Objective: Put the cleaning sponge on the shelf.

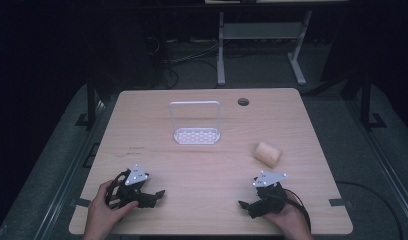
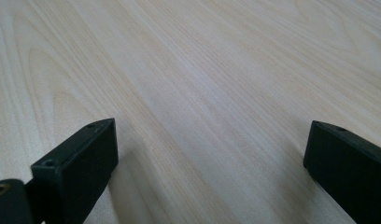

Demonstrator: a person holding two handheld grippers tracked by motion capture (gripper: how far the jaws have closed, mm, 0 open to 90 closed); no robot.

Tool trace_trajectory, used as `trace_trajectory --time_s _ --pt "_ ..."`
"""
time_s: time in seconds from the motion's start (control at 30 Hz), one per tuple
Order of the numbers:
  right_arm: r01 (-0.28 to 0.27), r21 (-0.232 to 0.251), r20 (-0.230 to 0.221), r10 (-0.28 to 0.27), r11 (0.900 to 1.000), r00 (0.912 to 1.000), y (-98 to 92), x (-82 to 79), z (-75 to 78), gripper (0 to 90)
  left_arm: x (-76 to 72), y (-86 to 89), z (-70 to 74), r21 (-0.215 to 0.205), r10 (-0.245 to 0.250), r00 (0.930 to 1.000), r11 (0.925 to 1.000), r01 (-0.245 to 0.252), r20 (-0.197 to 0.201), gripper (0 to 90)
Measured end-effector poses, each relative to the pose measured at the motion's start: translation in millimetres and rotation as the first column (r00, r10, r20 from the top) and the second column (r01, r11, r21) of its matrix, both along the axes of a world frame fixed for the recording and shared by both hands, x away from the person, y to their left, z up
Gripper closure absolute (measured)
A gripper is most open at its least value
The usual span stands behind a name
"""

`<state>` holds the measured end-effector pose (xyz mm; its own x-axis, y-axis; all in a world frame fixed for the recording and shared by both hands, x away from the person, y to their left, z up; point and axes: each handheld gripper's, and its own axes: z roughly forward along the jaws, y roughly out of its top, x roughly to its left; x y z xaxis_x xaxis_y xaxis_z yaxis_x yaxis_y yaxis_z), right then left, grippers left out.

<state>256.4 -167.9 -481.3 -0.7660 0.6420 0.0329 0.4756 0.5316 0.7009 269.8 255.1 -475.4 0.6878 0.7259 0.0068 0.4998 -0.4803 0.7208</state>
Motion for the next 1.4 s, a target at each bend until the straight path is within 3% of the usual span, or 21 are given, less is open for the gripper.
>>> trace_trajectory --time_s 0.33,0.57,1.4 --pt "-0.004 0.004 0.004 0.004 1.0 1.0 0.7 1.0 -0.4 2.6 0.1 0.0 -0.1 -0.001 0.001 1.0 1.0 -0.001 0.001 12.0" --pt "-0.009 -0.016 -0.019 0.009 1.0 0.9998 -0.2 2.1 3.4 3.0 0.0 0.0 -0.1 -0.002 0.002 1.0 1.0 -0.002 0.001 12.1" --pt "0.031 0.002 0.019 -0.031 1.0 0.9993 -17.0 -0.5 19.1 5.4 0.0 0.0 -0.1 -0.001 0.001 1.0 1.0 -0.001 0.001 12.1"
